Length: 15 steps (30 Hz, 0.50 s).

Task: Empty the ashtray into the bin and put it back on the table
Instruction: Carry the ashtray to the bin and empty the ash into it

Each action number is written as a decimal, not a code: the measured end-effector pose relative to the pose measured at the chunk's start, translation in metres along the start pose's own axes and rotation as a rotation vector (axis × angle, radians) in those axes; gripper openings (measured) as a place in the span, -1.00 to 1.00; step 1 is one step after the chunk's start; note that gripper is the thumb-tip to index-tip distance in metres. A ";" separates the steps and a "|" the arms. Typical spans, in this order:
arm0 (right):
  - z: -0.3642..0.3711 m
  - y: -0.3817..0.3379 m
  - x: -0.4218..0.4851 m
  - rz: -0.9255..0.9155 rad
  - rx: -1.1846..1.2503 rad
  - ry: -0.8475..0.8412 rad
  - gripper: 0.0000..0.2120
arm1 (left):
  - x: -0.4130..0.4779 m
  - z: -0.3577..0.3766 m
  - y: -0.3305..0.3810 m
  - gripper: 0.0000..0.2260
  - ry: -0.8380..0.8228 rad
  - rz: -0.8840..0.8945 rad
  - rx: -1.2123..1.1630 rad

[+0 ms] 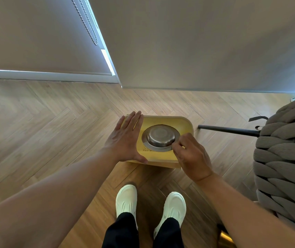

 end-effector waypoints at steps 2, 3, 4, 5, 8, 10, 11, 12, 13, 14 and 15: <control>-0.001 -0.003 0.000 -0.027 -0.016 0.030 -0.79 | 0.000 0.000 0.000 0.34 0.004 -0.002 0.000; -0.001 -0.004 0.000 -0.037 -0.019 0.036 -0.79 | 0.000 0.000 -0.001 0.34 0.005 -0.002 -0.001; -0.002 -0.005 -0.001 -0.045 -0.021 0.038 -0.80 | 0.000 0.000 0.000 0.34 0.005 -0.001 -0.001; -0.002 -0.006 -0.001 -0.050 -0.021 0.039 -0.80 | 0.000 0.000 0.000 0.34 0.005 0.000 -0.001; -0.003 -0.007 -0.002 -0.053 -0.019 0.050 -0.81 | -0.001 0.001 0.001 0.34 0.005 0.001 0.004; -0.004 -0.007 -0.002 -0.052 -0.023 0.056 -0.81 | -0.001 0.000 0.001 0.33 0.005 -0.002 0.005; -0.003 -0.007 -0.002 -0.051 -0.026 0.060 -0.81 | 0.000 0.000 0.001 0.33 0.005 -0.004 0.004; -0.003 -0.007 -0.003 -0.050 -0.029 0.063 -0.81 | 0.000 0.000 0.001 0.33 0.004 -0.006 0.004; -0.003 -0.006 -0.003 -0.048 -0.031 0.063 -0.81 | 0.000 0.000 0.001 0.33 0.003 -0.007 0.005; -0.002 -0.006 -0.003 -0.047 -0.034 0.061 -0.81 | 0.000 0.000 0.001 0.33 0.003 -0.008 0.006; -0.002 -0.006 -0.003 -0.048 -0.036 0.060 -0.81 | 0.000 0.001 0.001 0.33 0.004 -0.009 0.008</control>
Point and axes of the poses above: each hand's wrist, its own x-axis towards the middle knuckle, its own z-axis out of the palm, y = z × x, the point moved 8 cm from there along x, towards the middle knuckle, and after that the axes turned 2 degrees about -x, right-handed, at the moved point
